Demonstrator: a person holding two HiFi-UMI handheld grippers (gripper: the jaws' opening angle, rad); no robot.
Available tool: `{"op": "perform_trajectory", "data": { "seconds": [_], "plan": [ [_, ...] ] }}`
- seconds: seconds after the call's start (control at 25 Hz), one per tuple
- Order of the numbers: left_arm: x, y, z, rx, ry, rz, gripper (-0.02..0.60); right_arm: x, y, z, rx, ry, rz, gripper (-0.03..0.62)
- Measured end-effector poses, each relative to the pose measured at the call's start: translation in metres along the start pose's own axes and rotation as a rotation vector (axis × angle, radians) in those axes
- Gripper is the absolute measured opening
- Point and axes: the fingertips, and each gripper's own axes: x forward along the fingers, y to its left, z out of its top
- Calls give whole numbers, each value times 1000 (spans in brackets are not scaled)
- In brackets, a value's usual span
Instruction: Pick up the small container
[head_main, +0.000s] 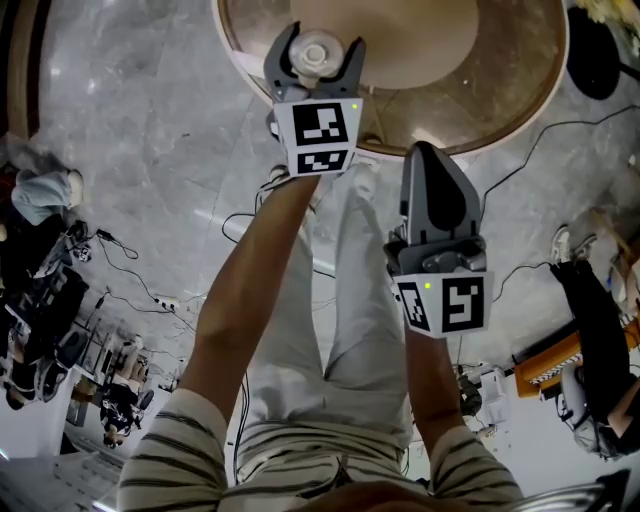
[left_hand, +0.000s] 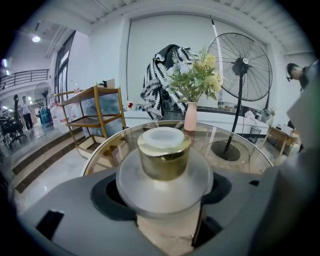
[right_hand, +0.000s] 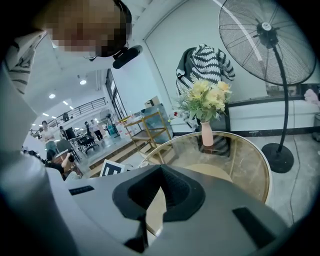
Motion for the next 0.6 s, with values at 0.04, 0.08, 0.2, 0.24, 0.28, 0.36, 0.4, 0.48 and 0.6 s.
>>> {"op": "perform_trajectory", "data": {
  "seconds": [0.04,0.08,0.2,0.24,0.28,0.36,0.4,0.48,0.6],
  "plan": [
    [-3,0,5,-2,-6,-1,330,-2,2,2,1,-3,3,9],
    [-7,-1,10,-4,-12,-1,330,-5,4,5,5,-7,6,10],
    [-21,-3,26,-15,-27,-8,330,-16,9,17,9,-20,8,10],
    [-26,-3,31,-18,-31,-10,330,-19,11,21,5,-26,7,9],
    [-30,-3,36,-20,-36,-10,330,-21,12,26,2,-32,6,11],
    [-39,-1,47,-26,-48,-8,330,-26,15,35,-5,-46,6,11],
    [-43,0,52,-29,-55,-5,330,-28,16,40,-9,-54,4,10],
    [-52,2,64,-31,-69,0,330,-33,19,49,-11,-70,0,9],
    [-67,3,77,-26,-70,2,330,-43,23,62,7,-79,-4,10]
  ]
}}
